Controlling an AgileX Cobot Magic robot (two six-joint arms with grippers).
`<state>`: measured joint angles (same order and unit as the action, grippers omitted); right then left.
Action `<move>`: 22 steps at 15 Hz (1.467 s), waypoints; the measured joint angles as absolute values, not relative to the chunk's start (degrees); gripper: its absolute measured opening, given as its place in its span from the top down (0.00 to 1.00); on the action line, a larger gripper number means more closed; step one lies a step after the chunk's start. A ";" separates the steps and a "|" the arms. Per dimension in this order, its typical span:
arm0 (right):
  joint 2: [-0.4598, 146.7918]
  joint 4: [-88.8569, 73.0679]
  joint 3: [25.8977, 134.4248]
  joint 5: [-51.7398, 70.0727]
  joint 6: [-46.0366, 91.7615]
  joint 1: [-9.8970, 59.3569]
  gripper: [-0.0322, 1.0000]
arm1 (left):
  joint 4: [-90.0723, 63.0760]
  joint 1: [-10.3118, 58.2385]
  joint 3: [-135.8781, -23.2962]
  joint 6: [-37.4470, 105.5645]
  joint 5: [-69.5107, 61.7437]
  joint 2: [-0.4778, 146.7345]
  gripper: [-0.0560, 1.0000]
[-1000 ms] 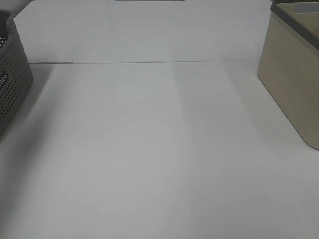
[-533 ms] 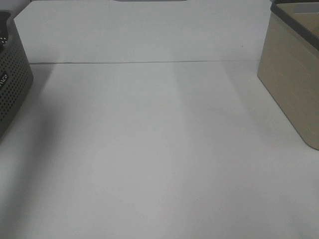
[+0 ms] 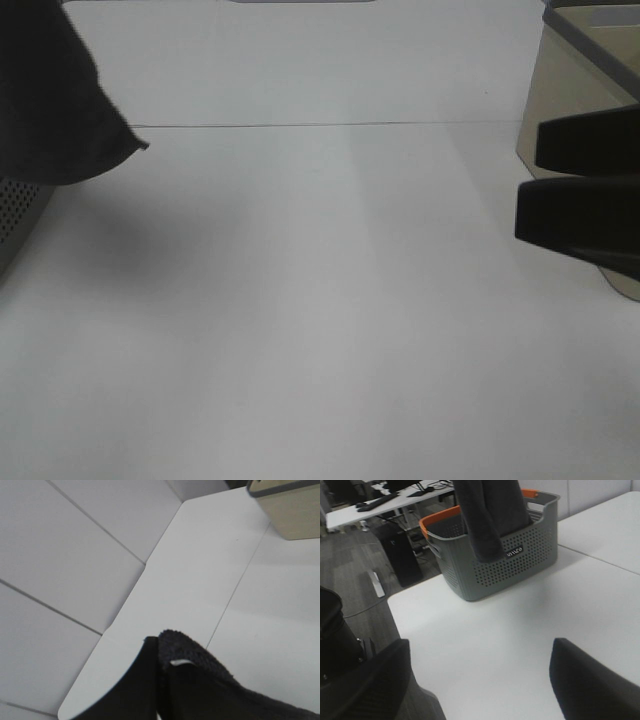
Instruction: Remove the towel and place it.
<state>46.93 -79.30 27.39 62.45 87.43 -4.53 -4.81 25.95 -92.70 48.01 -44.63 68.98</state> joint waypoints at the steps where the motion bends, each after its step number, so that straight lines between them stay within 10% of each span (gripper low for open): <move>1: 57.07 -84.45 27.44 65.26 97.80 -4.53 0.24 | -4.81 31.57 -92.70 50.76 -42.80 71.62 0.95; 19: 91.50 -92.42 43.89 54.49 111.78 18.16 0.24 | -4.76 44.98 -92.70 51.68 -29.62 80.62 0.95; 22: 91.62 -91.73 43.89 56.26 111.78 18.33 0.37 | -4.41 44.98 -92.70 51.68 -29.11 81.65 0.95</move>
